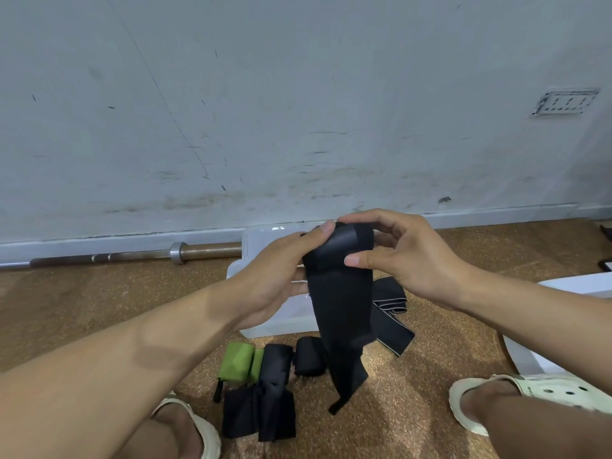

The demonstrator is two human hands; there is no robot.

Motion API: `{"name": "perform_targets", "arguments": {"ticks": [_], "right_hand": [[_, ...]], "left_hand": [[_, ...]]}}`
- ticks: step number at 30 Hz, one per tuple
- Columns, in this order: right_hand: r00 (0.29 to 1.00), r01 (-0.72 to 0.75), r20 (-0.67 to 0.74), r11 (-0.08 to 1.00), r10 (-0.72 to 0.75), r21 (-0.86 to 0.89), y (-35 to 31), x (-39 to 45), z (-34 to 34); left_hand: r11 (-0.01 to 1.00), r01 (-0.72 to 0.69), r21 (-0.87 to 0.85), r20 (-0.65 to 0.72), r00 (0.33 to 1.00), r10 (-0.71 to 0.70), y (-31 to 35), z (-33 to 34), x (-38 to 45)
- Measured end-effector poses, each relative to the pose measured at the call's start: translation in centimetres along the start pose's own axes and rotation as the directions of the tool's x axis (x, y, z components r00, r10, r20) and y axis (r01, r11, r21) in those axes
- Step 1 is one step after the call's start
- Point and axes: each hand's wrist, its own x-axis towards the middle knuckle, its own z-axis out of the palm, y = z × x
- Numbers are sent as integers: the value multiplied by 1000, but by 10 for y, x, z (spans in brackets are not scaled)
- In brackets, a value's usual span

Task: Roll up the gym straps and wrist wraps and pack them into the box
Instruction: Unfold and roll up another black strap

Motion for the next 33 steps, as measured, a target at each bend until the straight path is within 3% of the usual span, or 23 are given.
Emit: {"name": "perform_targets", "arguments": {"ticks": [8,14,20,25,30,33], "right_hand": [[988,145,-58,989,-144,20,1,-1,7],[992,123,-12,992,-123,3,4,2,1],[999,-41,12,992,40,120,-1,5,-4],[969,-230,139,954,206,190,2,4,1],[958,-268,169,935,232,232,6,3,3],[955,-269,198,927,221,260,8,2,8]], "left_hand": [[1000,18,-4,12,1000,-18,5,1,0],[999,-9,-33,-50,999,7,6,2,1],[998,-51,-45,-97,994,46,7,1,2],[992,-111,-62,-119,988,104,6,-1,4],[989,-133,-70,-108,986,125,2,1,5],[982,-147,-120,-173,977,125,-1,5,7]]}}
